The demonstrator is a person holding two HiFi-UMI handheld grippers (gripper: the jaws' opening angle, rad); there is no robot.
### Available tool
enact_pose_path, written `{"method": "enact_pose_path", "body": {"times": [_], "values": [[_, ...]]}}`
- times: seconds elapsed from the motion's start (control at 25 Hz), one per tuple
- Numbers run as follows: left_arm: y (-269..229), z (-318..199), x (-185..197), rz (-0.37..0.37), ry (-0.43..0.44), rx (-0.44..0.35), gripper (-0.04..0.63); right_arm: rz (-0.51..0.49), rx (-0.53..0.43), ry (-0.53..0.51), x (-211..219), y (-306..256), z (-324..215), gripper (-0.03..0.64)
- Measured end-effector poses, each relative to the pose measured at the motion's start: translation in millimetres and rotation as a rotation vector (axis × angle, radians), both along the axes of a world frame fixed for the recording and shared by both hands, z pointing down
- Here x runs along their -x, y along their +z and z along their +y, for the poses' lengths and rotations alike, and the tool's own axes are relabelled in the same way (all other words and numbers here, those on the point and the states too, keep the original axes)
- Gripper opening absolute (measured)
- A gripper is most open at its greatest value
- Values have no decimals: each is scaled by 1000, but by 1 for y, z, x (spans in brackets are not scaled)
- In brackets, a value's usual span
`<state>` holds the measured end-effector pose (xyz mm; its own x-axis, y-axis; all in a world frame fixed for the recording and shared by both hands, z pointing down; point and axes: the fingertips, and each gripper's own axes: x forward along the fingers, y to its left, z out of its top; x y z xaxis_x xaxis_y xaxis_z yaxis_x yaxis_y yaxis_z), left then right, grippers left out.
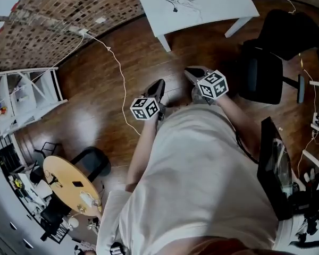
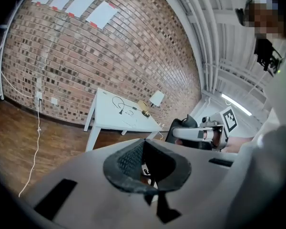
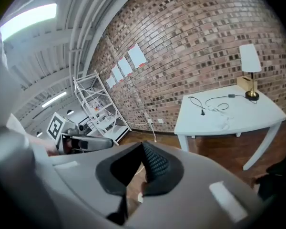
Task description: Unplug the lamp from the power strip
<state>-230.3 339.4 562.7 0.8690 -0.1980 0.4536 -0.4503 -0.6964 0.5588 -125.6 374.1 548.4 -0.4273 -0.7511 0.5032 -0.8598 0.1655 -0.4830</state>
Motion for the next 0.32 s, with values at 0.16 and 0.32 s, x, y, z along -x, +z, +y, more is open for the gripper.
{"method": "enact_pose_path", "body": {"times": [0.16, 0.32], "values": [[-24, -54, 65, 68, -36, -19, 6, -103, -52, -70, 84, -34, -67, -6], [-48, -115, 149, 151, -20, -18, 66, -235, -135, -96, 196, -80, -149, -6]]}}
